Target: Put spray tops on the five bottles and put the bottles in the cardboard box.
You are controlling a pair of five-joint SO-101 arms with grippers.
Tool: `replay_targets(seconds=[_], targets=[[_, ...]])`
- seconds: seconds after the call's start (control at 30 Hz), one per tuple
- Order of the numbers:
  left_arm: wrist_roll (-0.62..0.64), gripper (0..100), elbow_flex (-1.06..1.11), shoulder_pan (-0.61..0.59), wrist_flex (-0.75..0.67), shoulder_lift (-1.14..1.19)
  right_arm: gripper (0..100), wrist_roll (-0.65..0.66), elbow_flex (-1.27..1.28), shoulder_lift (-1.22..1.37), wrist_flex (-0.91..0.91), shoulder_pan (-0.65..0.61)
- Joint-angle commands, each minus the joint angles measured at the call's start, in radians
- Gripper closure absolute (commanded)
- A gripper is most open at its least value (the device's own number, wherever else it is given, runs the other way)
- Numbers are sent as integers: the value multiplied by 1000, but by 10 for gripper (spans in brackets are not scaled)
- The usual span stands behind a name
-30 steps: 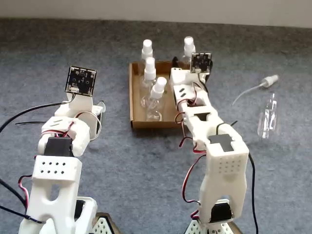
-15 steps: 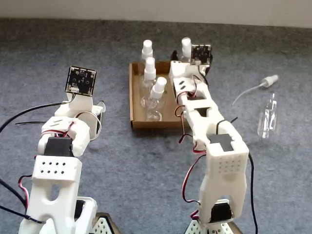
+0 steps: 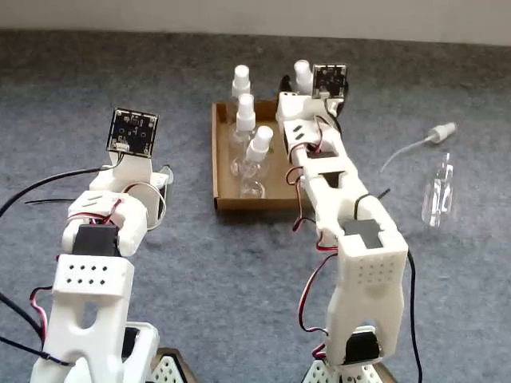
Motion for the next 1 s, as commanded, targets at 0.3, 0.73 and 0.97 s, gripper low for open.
replay_targets(seconds=[0.3,0.73,0.97], targets=[[-3,856,-8,-13,-23,-5,594,-11,-199,-185,231,8],[-3,856,-8,-13,-23,-5,594,-15,-565,-186,550,8],[-3,856,-8,-13,-23,-5,594,-15,-799,-186,788,25]])
